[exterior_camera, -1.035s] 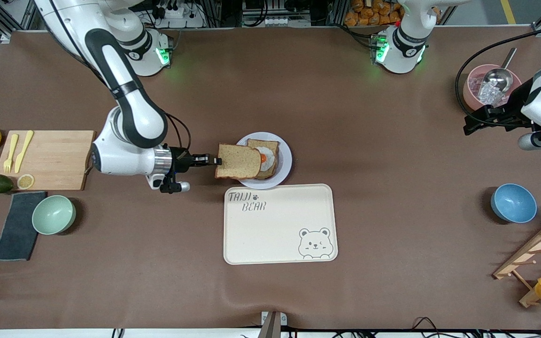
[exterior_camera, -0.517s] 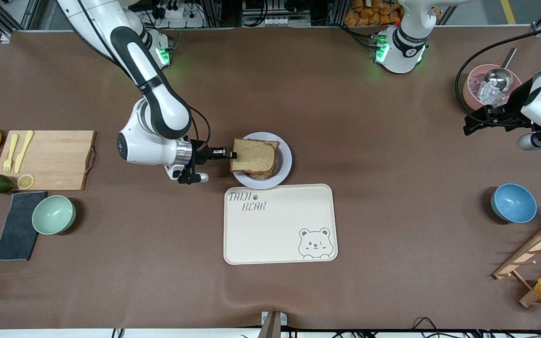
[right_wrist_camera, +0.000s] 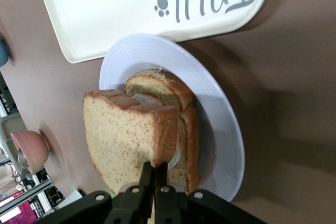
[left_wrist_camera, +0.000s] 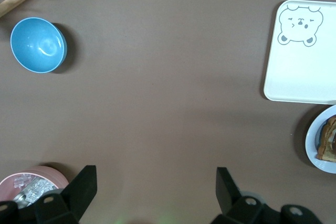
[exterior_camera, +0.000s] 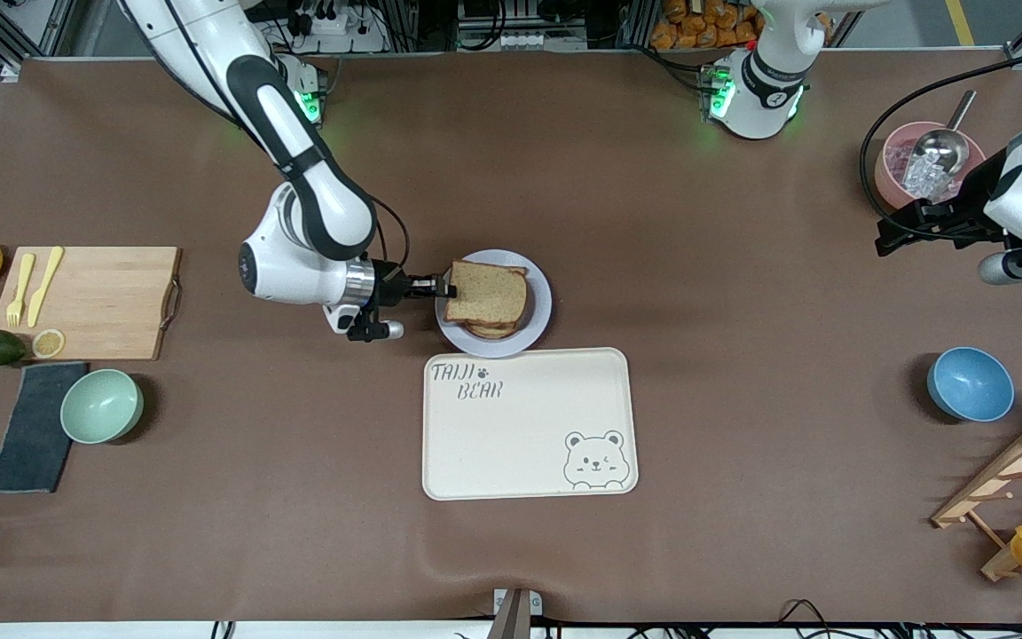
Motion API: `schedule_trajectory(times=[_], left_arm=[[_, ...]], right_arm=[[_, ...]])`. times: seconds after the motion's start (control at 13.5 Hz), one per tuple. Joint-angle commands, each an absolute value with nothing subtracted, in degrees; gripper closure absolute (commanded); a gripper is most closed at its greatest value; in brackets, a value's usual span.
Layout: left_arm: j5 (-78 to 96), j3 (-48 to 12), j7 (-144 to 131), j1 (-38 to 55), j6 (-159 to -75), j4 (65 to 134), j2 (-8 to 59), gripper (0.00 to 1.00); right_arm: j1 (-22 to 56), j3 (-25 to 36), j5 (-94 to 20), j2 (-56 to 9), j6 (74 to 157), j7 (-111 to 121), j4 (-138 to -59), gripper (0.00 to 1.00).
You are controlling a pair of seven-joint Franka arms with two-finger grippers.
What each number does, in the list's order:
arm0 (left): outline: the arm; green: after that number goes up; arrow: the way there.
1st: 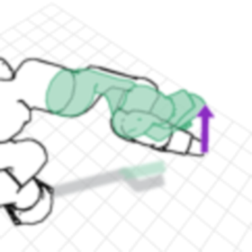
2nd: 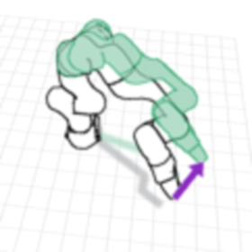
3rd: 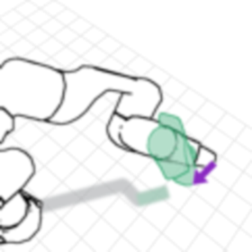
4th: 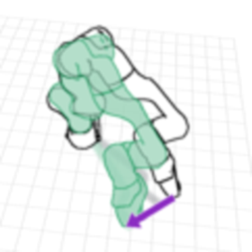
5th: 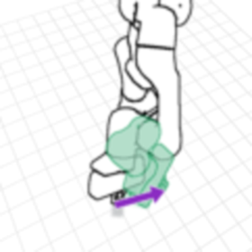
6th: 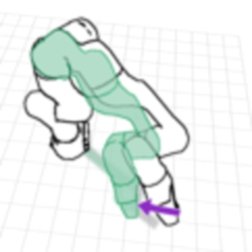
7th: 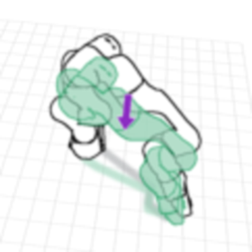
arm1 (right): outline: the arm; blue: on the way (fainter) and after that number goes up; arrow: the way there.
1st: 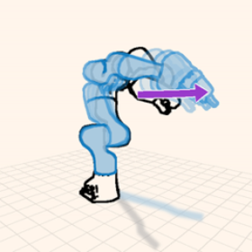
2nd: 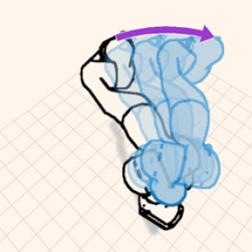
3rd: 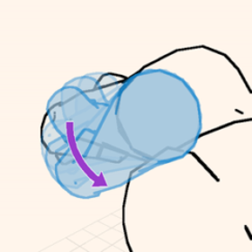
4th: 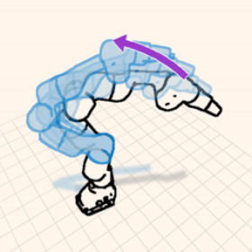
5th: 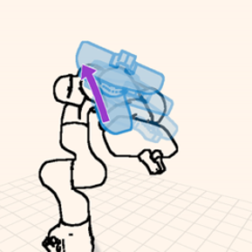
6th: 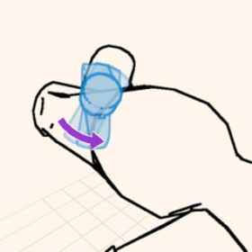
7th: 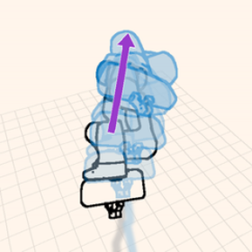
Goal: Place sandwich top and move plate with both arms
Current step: 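Lower the bread slice onto the egg toast and open the right gripper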
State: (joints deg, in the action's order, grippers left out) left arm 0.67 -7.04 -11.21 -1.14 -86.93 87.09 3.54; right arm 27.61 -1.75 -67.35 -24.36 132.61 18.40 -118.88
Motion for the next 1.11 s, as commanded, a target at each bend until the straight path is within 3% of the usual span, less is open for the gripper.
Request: schedule_trajectory(times=[0.0, 0.44, 0.52, 0.67, 0.89, 1.03], left_arm=[[1.8, -6.9, -10.9, -1.3, -87.5, 87.2, 3.5, 0.00], [1.8, -6.9, -10.9, -1.2, -87.5, 87.1, 3.5, 0.00], [1.8, -6.9, -10.9, -1.2, -87.5, 87.1, 3.5, 0.00], [1.8, -6.9, -10.9, -1.2, -87.5, 87.1, 3.5, 0.00], [1.8, -6.9, -10.9, -1.2, -87.5, 87.1, 3.5, 0.00], [1.8, -6.9, -11.0, -1.1, -87.5, 87.0, 3.5, 0.00]], right_arm=[[28.6, -1.2, -69.9, -24.8, 133.6, 21.8, -119.4, 1.00], [28.8, -1.2, -72.0, -25.6, 133.6, 22.9, -120.2, 1.00], [28.9, -1.2, -72.1, -25.6, 133.6, 22.7, -120.1, 0.81], [28.8, -1.2, -72.1, -25.6, 133.2, 22.1, -120.1, 0.72], [28.3, -1.2, -72.0, -25.5, 132.7, 21.4, -119.8, 0.45], [28.2, -1.2, -72.0, -25.4, 132.6, 20.5, -119.8, 0.41]])
